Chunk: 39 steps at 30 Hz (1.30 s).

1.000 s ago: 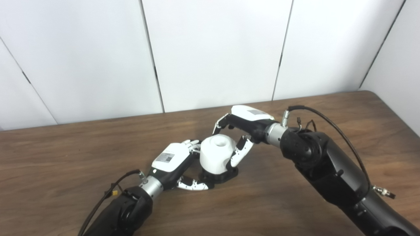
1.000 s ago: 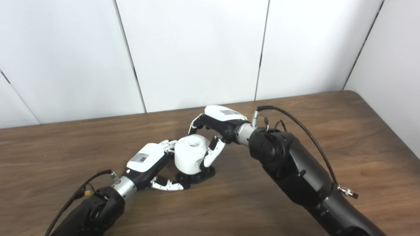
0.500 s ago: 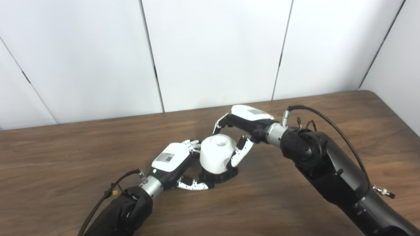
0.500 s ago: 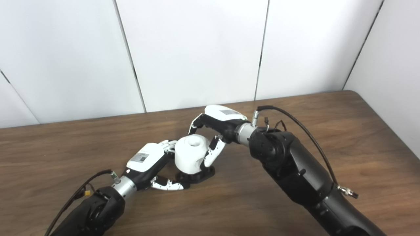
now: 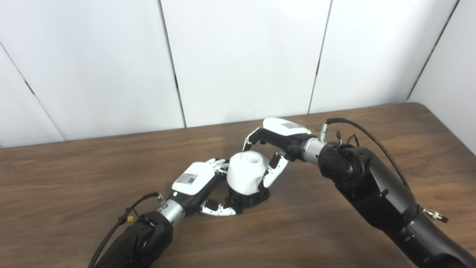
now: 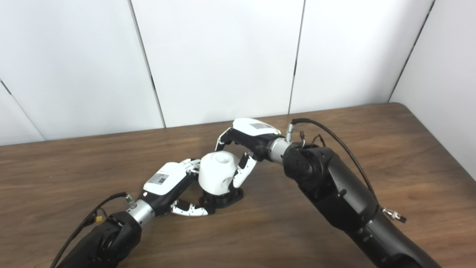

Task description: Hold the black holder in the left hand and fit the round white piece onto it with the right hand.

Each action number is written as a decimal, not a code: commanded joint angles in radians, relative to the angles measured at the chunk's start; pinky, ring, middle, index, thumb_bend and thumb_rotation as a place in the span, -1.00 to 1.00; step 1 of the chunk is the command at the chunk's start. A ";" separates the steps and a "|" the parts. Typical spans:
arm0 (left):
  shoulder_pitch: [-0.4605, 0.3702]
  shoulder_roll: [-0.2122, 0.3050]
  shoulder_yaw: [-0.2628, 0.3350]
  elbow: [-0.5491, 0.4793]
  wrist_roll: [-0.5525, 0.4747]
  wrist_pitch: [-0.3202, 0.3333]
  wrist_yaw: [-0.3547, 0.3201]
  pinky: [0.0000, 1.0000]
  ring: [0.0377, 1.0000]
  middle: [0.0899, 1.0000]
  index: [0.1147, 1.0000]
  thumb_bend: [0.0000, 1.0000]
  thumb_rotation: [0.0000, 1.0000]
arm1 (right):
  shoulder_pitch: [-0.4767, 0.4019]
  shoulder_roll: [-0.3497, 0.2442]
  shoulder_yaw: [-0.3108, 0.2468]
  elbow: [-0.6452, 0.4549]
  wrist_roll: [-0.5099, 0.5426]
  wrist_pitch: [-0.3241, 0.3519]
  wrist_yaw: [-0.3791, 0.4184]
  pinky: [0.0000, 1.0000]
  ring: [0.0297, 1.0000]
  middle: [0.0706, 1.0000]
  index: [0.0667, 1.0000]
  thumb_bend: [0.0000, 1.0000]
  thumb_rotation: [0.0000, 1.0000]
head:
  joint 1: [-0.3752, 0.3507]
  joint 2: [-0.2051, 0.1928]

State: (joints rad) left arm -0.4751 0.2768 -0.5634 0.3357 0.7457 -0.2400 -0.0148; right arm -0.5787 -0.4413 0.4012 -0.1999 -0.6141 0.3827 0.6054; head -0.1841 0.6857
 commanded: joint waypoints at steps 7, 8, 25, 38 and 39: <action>0.014 0.010 -0.029 0.002 0.034 0.022 -0.080 0.92 0.85 0.72 -0.17 0.05 -0.86 | -0.040 -0.023 -0.018 -0.013 0.005 -0.029 0.010 0.60 0.65 0.48 -0.11 0.05 -0.73 | 0.003 0.008; 0.014 0.010 -0.029 0.003 0.035 0.020 -0.078 0.92 0.84 0.72 -0.17 0.05 -0.86 | -0.041 -0.024 -0.019 -0.016 0.004 -0.031 0.011 0.59 0.65 0.48 -0.11 0.05 -0.73 | 0.004 0.009; 0.003 0.002 -0.032 0.027 0.042 0.015 -0.070 0.88 0.83 0.71 -0.17 0.05 -0.86 | -0.072 -0.037 -0.068 -0.080 0.030 -0.035 0.029 0.51 0.59 0.45 -0.12 0.04 -0.73 | 0.007 0.009; 0.004 0.000 -0.028 0.022 0.036 0.014 -0.069 0.88 0.82 0.70 -0.17 0.05 -0.86 | -0.093 -0.042 -0.068 -0.097 0.027 -0.033 0.038 0.41 0.55 0.44 -0.12 0.05 -0.73 | 0.014 0.016; 0.004 0.000 -0.028 0.020 0.037 0.016 -0.071 0.88 0.82 0.71 -0.17 0.05 -0.86 | -0.093 -0.041 -0.068 -0.098 0.026 -0.031 0.040 0.41 0.55 0.44 -0.12 0.05 -0.73 | 0.014 0.016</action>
State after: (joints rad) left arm -0.4792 0.2764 -0.5621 0.3313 0.7453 -0.2332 -0.0346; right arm -0.6186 -0.4682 0.3516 -0.2676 -0.5818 0.3660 0.6526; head -0.1688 0.7010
